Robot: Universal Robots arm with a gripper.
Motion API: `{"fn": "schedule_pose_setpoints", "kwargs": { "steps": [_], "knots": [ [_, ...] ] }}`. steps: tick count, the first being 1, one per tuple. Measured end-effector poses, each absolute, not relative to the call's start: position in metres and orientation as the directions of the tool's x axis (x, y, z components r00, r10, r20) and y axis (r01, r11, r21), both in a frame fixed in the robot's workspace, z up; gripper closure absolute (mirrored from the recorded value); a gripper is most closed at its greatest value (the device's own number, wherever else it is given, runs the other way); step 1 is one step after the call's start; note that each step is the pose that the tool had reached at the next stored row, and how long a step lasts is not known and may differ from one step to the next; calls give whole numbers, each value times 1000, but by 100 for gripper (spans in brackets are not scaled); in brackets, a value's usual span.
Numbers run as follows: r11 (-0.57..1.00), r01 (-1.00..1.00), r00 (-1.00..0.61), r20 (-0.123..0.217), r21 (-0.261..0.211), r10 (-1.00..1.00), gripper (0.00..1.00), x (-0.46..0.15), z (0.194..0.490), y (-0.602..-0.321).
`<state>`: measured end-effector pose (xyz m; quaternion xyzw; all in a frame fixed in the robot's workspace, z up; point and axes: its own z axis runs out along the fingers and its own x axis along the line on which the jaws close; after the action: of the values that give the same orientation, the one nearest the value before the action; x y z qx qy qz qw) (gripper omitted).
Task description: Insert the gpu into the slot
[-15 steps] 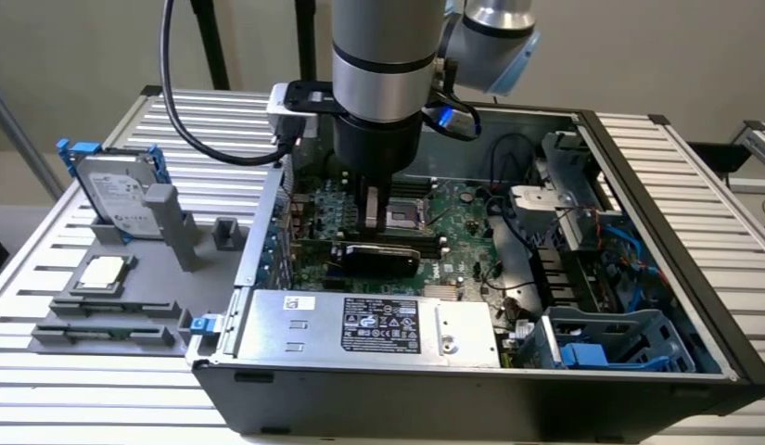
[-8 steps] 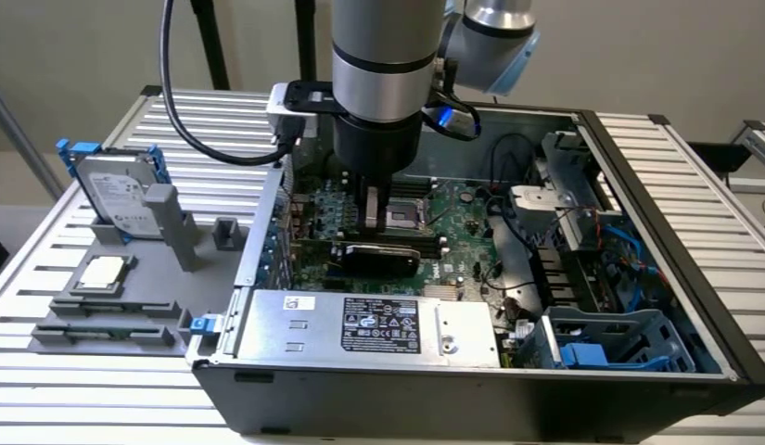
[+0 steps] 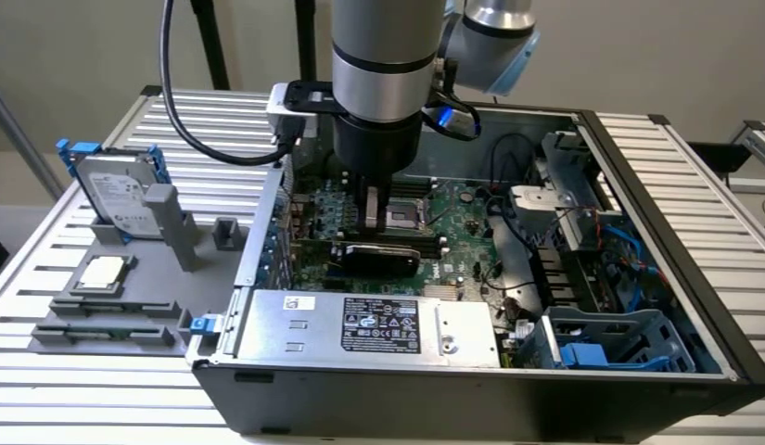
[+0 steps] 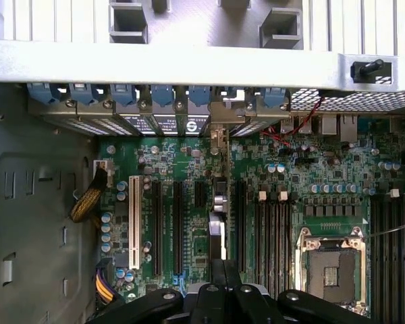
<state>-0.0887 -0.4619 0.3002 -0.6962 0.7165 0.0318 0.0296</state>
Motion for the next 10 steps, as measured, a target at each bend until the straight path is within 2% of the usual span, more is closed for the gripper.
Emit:
{"fn": "schedule_pose_setpoints", "kwargs": {
  "steps": [10],
  "knots": [
    [28, -1000, -29, -87, 4, -996, 89, -96, 286, -449]
  ]
}}
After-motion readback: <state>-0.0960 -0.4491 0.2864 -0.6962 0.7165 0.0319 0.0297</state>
